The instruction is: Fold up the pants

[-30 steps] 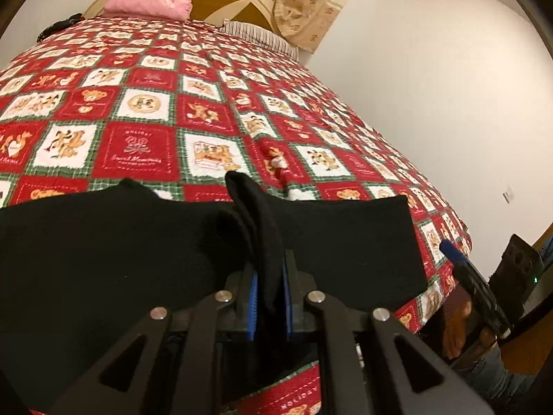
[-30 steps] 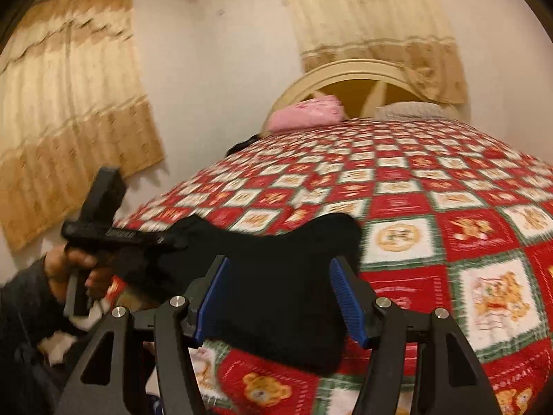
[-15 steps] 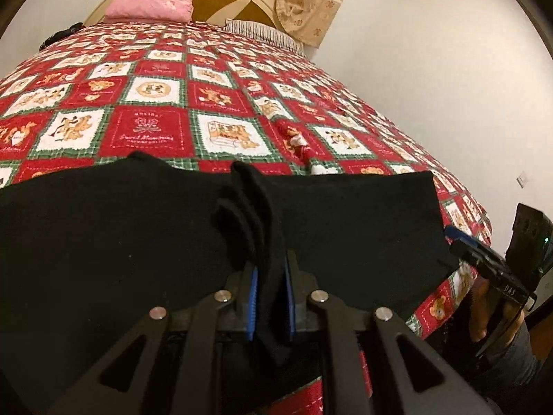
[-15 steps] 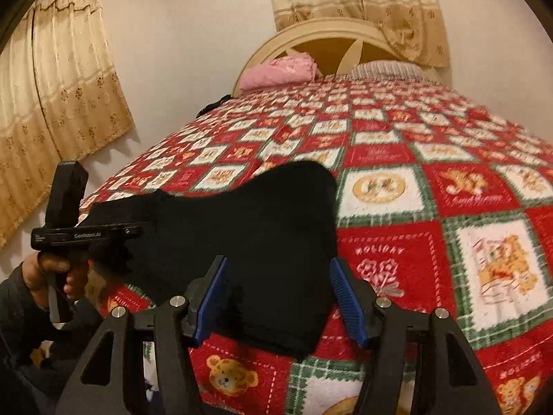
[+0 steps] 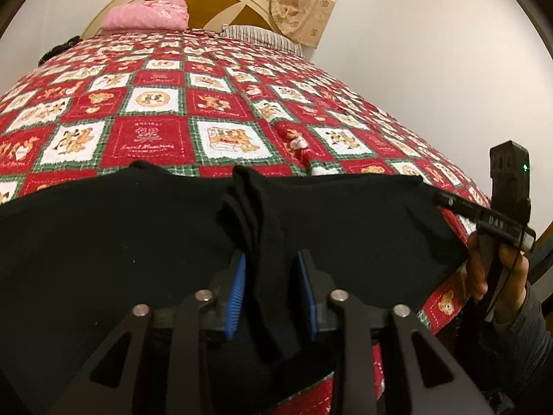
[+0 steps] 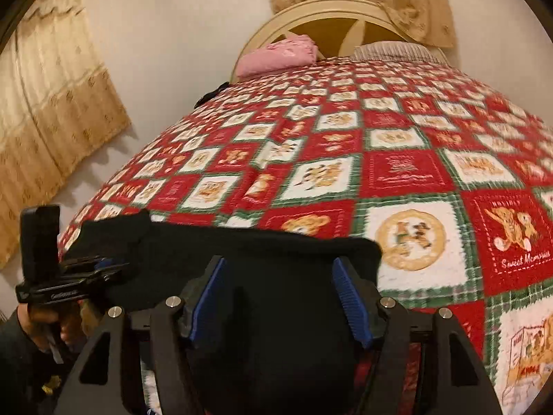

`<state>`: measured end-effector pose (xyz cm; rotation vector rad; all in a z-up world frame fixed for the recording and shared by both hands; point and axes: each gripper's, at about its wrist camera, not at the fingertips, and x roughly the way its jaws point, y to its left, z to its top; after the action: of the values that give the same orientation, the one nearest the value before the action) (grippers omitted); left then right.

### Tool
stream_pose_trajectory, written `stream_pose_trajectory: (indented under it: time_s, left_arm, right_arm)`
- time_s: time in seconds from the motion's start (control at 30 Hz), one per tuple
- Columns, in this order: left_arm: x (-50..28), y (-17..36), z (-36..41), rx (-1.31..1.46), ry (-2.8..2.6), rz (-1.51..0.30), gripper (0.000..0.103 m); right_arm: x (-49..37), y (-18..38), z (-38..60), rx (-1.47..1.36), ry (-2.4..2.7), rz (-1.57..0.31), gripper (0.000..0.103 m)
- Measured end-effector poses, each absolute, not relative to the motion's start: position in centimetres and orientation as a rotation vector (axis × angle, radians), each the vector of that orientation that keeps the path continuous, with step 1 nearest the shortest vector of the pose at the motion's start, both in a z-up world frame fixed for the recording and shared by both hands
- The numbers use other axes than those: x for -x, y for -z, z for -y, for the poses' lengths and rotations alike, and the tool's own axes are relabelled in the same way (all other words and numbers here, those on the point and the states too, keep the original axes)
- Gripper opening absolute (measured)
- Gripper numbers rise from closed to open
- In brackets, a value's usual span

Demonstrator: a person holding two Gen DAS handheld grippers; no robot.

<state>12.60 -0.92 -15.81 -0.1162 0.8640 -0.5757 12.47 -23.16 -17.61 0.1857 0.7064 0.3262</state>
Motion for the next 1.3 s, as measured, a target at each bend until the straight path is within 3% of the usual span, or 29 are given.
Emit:
stream_pose_trajectory:
  time_s: [0.27,0.77,0.83,0.87,1.1,1.3]
  left_arm:
    - [-11.2,15.5,1.8,0.026,0.554,-0.828,0.053]
    - [-12.4,15.7,1.2,0.177,0.592,-0.864,0.053]
    - [-12.4,15.7,1.3,0.183,0.597,-0.866,0.037]
    - [-12.3,15.8,1.3,0.181,0.61,-0.879,0.012]
    - [-11.2,13.3,-0.7,0.241,0.598,-0.792,0.012]
    - [-12.1,16.4,0.1,0.187,0.538,-0.874,0.016]
  right_arm:
    - [-9.6,15.9,24.3,-0.192,-0.3,-0.65,0.065]
    - [-4.9,16.9,18.8,0.025,-0.386,-0.618,0.065]
    - [-4.7,16.9,18.6,0.034,-0.4,-0.606,0.065]
    - [-4.7,17.0,18.6,0.034,-0.407,-0.607,0.065]
    - [-3.9,16.3,18.8,0.021,-0.403,-0.549,0.065]
    - [-5.8,18.9,18.7,0.09,-0.332,-0.671,0.066]
